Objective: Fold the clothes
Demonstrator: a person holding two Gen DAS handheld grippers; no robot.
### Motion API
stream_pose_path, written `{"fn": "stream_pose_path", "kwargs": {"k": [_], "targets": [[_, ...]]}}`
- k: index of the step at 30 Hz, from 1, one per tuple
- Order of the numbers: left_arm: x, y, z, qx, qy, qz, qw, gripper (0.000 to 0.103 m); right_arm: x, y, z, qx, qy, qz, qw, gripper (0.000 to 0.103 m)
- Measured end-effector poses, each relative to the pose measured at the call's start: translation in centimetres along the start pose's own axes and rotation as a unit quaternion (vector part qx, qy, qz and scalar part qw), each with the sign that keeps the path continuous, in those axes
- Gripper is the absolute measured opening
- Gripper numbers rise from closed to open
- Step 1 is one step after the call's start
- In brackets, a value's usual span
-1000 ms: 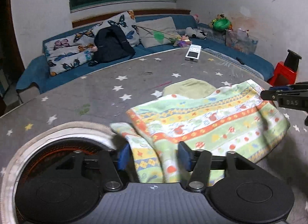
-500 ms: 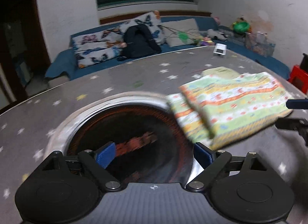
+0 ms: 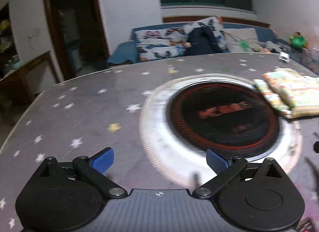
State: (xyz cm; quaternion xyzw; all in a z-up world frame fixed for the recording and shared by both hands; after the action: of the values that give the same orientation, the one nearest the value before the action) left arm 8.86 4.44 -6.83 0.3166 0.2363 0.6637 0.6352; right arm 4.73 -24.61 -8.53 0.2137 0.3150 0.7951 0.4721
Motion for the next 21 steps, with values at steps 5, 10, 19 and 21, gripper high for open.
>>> {"fn": "stream_pose_path", "kwargs": {"k": [5,10,19,21], "targets": [[3.1,-1.1,-0.8,0.004,0.038,0.016,0.9991,0.103,0.6,-1.8,0.5,0.007,0.015,0.001,1.000,0.077],[4.9,-1.6,-1.2,-0.003,0.059,0.025,0.9979,0.103,0.7,-3.4,0.4,0.016,0.020,0.002,1.000,0.083],[6.1,-3.0,-1.8,0.011,0.084,0.022,0.9962,0.103,0.2,-3.8,0.2,0.012,0.019,0.010,1.000,0.097],[6.2,-3.1,-1.9,0.012,0.089,0.018,0.9959,0.103,0.3,-3.9,0.2,0.017,0.023,0.015,0.999,0.103]]}}
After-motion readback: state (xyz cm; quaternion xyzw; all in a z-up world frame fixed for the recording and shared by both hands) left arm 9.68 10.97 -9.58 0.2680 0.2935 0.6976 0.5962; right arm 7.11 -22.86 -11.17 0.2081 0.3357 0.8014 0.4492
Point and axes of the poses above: each gripper's, at about its wrist camera, not at the fingertips, and y roughly against the way its jaws point, x to its left, z to its top, the point moved 9 cm from there along -y, roughly the way its jaws point, and after that the axes turned 8 degrees about x, right-handed, at the moved point
